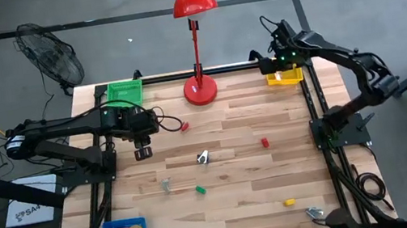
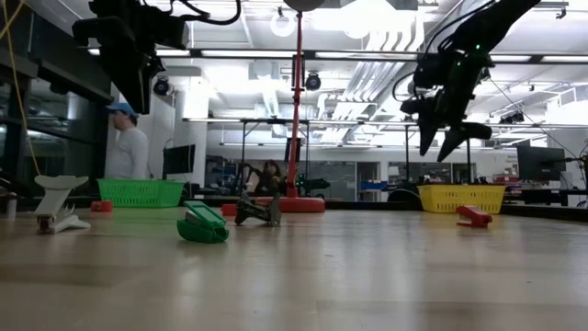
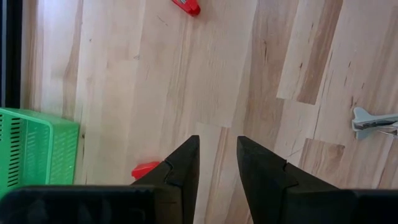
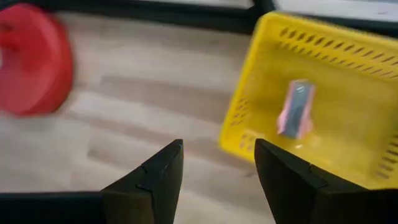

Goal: Pick and place Stapler, Stapler remover, tape
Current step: Put the light blue staple remover into the yellow basket

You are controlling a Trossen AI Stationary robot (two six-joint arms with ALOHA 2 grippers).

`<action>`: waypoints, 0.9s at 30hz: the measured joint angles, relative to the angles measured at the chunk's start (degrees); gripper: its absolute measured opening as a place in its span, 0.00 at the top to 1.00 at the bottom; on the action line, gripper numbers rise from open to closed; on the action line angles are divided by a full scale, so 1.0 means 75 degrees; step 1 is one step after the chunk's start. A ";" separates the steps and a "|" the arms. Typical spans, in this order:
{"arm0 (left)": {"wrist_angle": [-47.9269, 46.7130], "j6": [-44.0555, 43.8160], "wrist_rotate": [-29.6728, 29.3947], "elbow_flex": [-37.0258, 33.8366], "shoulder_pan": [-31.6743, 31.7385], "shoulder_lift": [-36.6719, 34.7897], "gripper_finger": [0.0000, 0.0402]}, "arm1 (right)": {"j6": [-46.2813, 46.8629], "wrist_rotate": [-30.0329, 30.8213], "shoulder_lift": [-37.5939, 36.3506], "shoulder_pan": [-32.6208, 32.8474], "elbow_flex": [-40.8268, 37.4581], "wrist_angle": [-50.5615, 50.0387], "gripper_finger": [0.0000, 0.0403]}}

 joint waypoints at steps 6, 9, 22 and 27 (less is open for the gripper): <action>0.0009 -0.0002 -0.0003 0.0000 0.0000 0.0000 0.74 | -0.0306 -0.0618 -0.0546 0.0510 0.0000 -0.1015 0.53; 0.0012 -0.0003 -0.0003 0.0000 0.0000 0.0000 0.74 | -0.0242 -0.0841 -0.0793 0.0955 0.0000 -0.1422 0.53; 0.0017 0.0143 0.0094 0.0000 -0.0002 0.0000 0.74 | 0.1024 -0.1385 -0.1228 0.4194 0.0000 -0.2686 0.53; 0.0017 0.0143 0.0178 0.0000 -0.0017 0.0000 0.74 | 0.1794 -0.1352 -0.1228 0.5693 -0.0020 -0.2758 0.53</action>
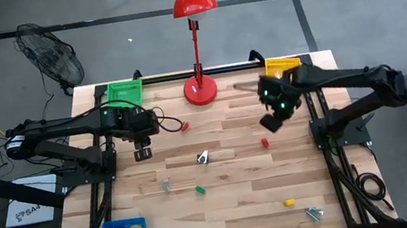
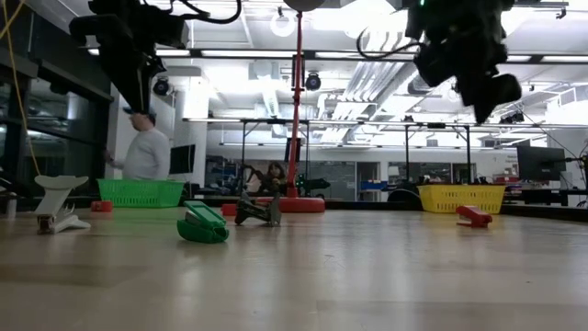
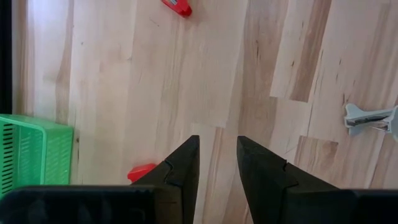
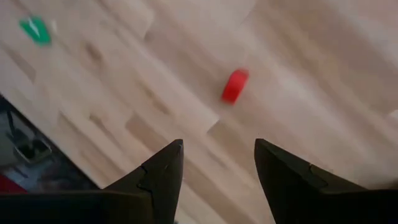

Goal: Pick and place Stapler, Stapler remover, tape
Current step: Put the light blue staple remover into the yellow basket

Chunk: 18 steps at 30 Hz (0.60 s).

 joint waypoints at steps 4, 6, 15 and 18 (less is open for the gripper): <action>0.0007 -0.0002 0.0009 0.0000 0.0000 0.0000 0.74 | 0.0757 0.0039 0.0000 0.1213 0.0000 0.0012 0.53; 0.0024 -0.0012 0.0020 0.0000 0.0000 0.0000 0.74 | 0.1136 0.0052 0.0000 0.1842 0.0000 0.0017 0.53; 0.0093 -0.0026 0.0135 0.0000 0.0000 0.0000 0.74 | 0.2859 0.0306 0.0000 0.4498 0.0000 0.0063 0.53; 0.0142 -0.0019 0.0220 0.0000 0.0000 0.0000 0.74 | 0.3388 0.0382 0.0003 0.5219 -0.0001 0.0073 0.53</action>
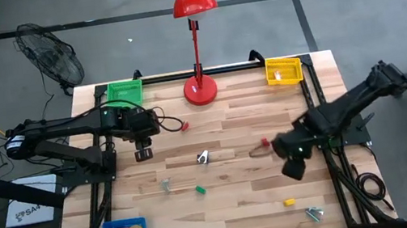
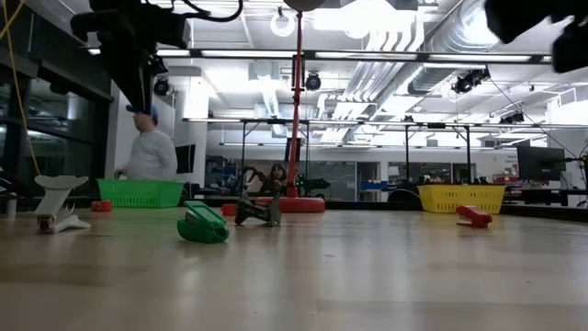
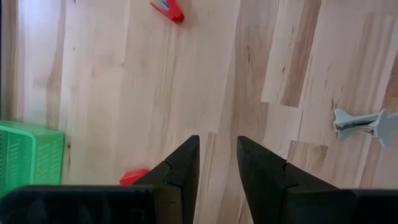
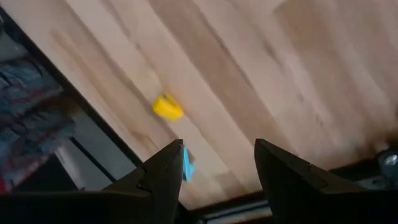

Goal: Pick and place Stapler, Stapler remover, tape
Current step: Put the light blue staple remover into the yellow basket

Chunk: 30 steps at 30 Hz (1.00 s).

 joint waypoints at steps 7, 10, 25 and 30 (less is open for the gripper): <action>0.0084 0.0058 0.0026 0.0000 0.0000 0.0000 0.74 | 0.0905 0.0043 0.0003 0.1391 -0.0002 0.0008 0.53; 0.0080 0.0213 0.0025 0.0000 0.0000 0.0000 0.74 | 0.1279 0.0008 0.0088 0.1789 -0.0002 0.0005 0.52; 0.0069 0.0854 0.0019 0.0000 0.0000 -0.0003 0.74 | 0.1784 -0.1763 0.2189 0.2360 -0.0007 0.1332 0.29; 0.0069 0.1032 0.0016 0.0000 0.0000 -0.0003 0.74 | 0.1845 -0.2398 0.3042 0.2366 -0.0007 0.1858 0.29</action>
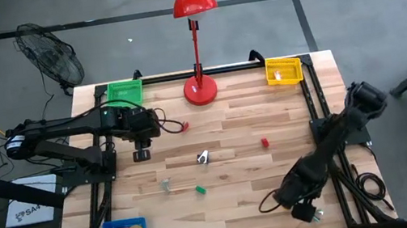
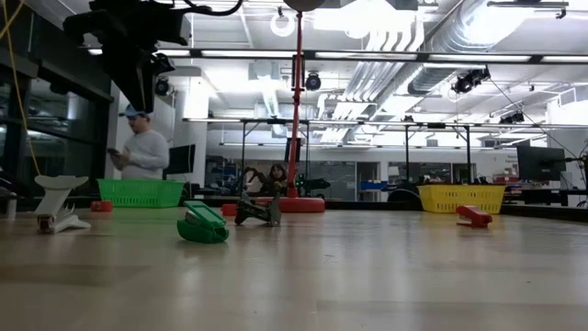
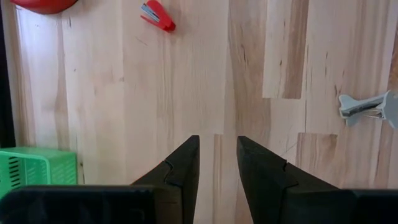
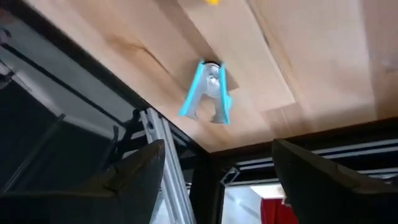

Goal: Pick and place Stapler, Stapler remover, tape
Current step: Put the light blue staple remover into the yellow basket

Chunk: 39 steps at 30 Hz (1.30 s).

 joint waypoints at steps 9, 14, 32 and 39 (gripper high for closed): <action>0.0003 0.0182 -0.0003 0.0000 0.0000 0.0000 0.74 | 0.0514 -0.0411 0.0863 0.0017 0.0000 0.0164 0.28; 0.0008 0.0188 -0.0009 0.0000 0.0001 0.0000 0.74 | 0.0950 -0.0486 0.0987 0.0017 0.0000 0.0946 0.28; 0.0066 0.0186 -0.0009 0.0000 0.0002 0.0000 0.74 | 0.1638 -0.0144 0.1029 0.0367 0.0000 0.0869 0.28; 0.0191 0.0185 -0.0006 0.0000 0.0002 0.0000 0.74 | 0.1797 -0.0018 0.1029 0.0367 0.0000 0.0873 0.28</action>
